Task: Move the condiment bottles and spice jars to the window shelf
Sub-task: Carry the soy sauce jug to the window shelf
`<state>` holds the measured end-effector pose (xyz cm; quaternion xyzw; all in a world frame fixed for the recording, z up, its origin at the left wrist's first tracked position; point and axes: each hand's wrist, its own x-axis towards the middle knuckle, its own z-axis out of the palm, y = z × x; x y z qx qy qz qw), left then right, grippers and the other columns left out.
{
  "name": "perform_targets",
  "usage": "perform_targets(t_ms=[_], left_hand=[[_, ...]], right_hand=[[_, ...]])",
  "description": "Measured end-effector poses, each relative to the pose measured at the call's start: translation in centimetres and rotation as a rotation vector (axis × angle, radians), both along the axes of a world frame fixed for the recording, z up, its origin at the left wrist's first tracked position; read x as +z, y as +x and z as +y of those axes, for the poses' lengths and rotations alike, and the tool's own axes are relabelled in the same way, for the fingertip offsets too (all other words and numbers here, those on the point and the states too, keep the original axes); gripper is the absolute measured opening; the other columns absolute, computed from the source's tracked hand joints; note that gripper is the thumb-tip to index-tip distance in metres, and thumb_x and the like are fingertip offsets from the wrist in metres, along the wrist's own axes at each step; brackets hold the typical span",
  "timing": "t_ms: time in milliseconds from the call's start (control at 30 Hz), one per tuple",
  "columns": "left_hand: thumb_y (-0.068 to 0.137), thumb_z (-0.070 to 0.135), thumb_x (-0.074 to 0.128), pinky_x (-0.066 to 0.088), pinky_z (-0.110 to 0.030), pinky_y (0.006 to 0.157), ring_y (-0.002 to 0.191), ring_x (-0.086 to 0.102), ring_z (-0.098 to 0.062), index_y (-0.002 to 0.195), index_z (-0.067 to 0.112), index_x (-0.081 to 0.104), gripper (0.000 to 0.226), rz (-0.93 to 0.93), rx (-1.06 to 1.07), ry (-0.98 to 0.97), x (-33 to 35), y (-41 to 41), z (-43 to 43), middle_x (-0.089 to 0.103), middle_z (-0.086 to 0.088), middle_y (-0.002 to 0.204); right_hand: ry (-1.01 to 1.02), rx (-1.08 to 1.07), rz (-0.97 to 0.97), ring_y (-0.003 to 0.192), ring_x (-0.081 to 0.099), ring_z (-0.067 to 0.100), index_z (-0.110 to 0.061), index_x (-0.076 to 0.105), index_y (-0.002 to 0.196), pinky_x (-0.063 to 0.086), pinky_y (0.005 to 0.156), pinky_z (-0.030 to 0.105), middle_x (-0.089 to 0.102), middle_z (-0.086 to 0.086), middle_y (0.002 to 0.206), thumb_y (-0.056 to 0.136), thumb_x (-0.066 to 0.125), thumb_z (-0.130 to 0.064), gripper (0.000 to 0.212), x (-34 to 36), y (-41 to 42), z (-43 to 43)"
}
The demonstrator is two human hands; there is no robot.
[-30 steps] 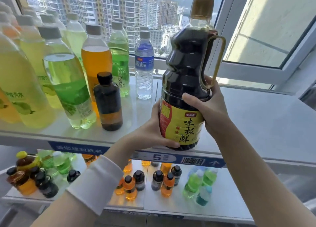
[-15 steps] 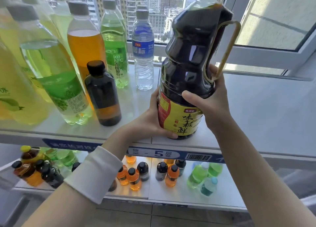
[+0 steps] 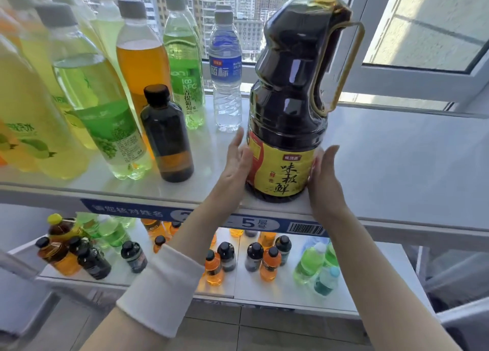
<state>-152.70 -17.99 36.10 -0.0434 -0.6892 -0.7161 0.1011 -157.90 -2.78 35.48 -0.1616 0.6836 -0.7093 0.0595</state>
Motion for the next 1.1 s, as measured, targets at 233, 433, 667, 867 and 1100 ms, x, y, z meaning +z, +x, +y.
perform_targets(t_ms=[233,433,667,867,1100], left_hand=[[0.100,0.024,0.023,0.039,0.000,0.083,0.120,0.038,0.000,0.147,0.018,0.004,0.052,-0.029,-0.046,-0.036,0.2,0.3,0.2,0.031,0.001,0.141],[0.100,0.027,0.020,0.038,0.001,0.080,0.117,0.037,0.001,0.147,0.020,0.004,0.050,-0.040,-0.100,-0.080,0.8,0.7,-0.2,0.029,0.002,0.141],[0.100,0.028,0.019,0.040,-0.001,0.080,0.109,0.040,0.014,0.147,0.020,0.003,0.050,-0.043,-0.112,-0.096,0.4,0.5,-0.1,0.031,0.002,0.137],[0.100,0.028,0.020,0.041,-0.002,0.081,0.107,0.040,0.017,0.146,0.018,0.005,0.050,-0.038,-0.110,-0.084,0.3,0.3,-0.2,0.032,0.000,0.138],[0.100,0.025,0.020,0.041,-0.003,0.081,0.105,0.042,0.017,0.146,0.016,0.005,0.049,-0.018,-0.063,-0.099,0.3,0.5,0.3,0.035,0.000,0.134]], right_hand=[[0.097,-0.072,-0.048,0.095,0.051,-0.010,-0.021,0.042,0.138,0.044,0.069,-0.002,0.055,-0.013,0.112,0.098,0.008,-0.047,0.059,-0.3,0.7,-0.4],[0.131,-0.124,-0.092,0.126,0.043,0.010,-0.023,0.037,0.141,0.036,0.098,0.021,0.044,-0.001,0.139,0.094,0.011,-0.056,0.063,-0.2,1.4,-0.3],[0.158,-0.127,-0.092,0.128,0.040,0.011,-0.024,0.032,0.143,0.034,0.092,0.019,0.039,-0.002,0.143,0.095,0.009,-0.054,0.061,0.1,1.9,-0.1],[0.203,-0.074,-0.107,0.128,0.041,0.012,-0.023,0.032,0.144,0.038,0.080,0.007,0.039,0.000,0.144,0.092,0.008,-0.058,0.066,0.1,1.6,0.0],[0.207,-0.072,-0.102,0.131,0.040,0.014,-0.025,0.025,0.146,0.036,0.093,0.018,0.037,0.001,0.147,0.093,0.008,-0.056,0.064,0.5,2.0,0.1]])
